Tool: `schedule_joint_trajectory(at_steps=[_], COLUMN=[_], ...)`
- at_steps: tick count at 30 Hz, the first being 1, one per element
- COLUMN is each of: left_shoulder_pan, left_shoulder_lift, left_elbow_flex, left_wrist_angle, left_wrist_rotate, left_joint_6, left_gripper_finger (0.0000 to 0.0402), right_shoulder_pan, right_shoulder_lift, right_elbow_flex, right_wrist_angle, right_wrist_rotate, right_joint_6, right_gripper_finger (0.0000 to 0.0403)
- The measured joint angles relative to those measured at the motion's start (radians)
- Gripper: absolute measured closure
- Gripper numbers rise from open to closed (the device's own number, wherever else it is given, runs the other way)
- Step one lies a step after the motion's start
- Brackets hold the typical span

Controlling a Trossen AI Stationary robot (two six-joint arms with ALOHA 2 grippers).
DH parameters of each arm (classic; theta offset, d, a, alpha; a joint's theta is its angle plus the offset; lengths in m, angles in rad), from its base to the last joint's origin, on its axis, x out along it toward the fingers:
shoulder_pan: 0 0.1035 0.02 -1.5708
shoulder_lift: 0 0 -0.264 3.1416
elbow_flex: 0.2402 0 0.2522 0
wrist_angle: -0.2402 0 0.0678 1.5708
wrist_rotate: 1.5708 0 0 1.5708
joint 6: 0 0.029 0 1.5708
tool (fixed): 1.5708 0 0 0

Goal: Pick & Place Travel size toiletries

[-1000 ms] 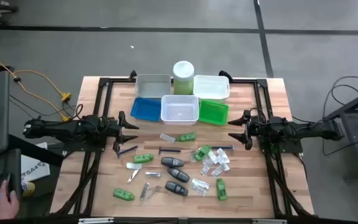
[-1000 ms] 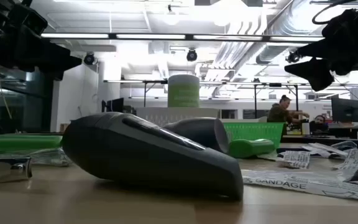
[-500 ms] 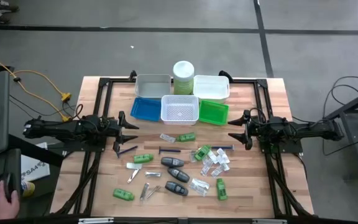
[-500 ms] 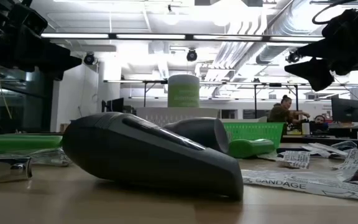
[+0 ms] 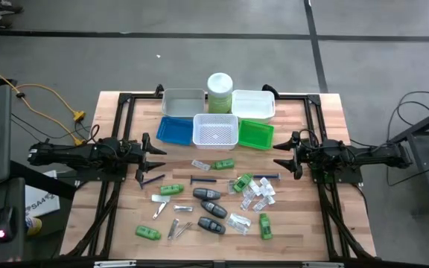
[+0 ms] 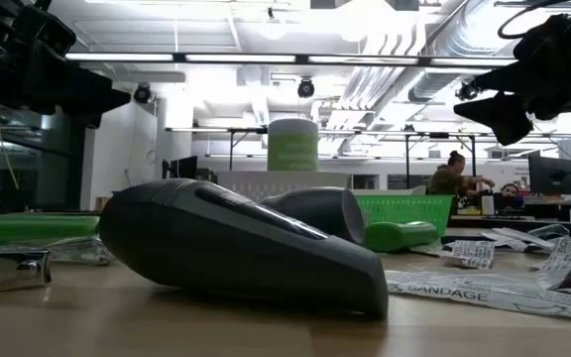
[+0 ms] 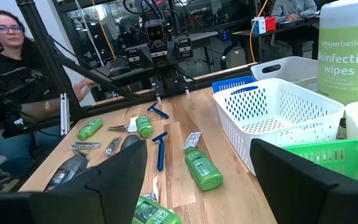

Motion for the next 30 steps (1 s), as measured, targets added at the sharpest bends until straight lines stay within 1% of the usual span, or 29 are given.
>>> schedule_joint_trajectory(at_steps=[13, 17, 20, 27, 30], left_shoulder_pan=[0.000, 0.000, 0.000, 0.000, 0.000], left_shoulder_lift=[0.000, 0.000, 0.000, 0.000, 0.000], left_elbow_flex=[0.000, 0.000, 0.000, 0.000, 0.000], left_wrist_angle=[0.000, 0.000, 0.000, 0.000, 0.000], left_wrist_rotate=[0.000, 0.000, 0.000, 0.000, 0.000], left_joint_6=[0.000, 0.000, 0.000, 0.000, 0.000], left_gripper_finger=[0.0213, 0.0213, 0.0213, 0.0213, 0.0213], right_shoulder_pan=[0.000, 0.000, 0.000, 0.000, 0.000], right_shoulder_lift=[0.000, 0.000, 0.000, 0.000, 0.000], right_elbow_flex=[0.000, 0.000, 0.000, 0.000, 0.000], right_wrist_angle=[0.000, 0.001, 0.005, 0.051, 0.055], right_wrist_rotate=[0.000, 0.007, 0.007, 0.010, -0.001], right_joint_6=[-0.001, -0.078, -0.090, -0.013, 0.062], right_gripper_finger=[0.0123, 0.0123, 0.0123, 0.0123, 0.0123])
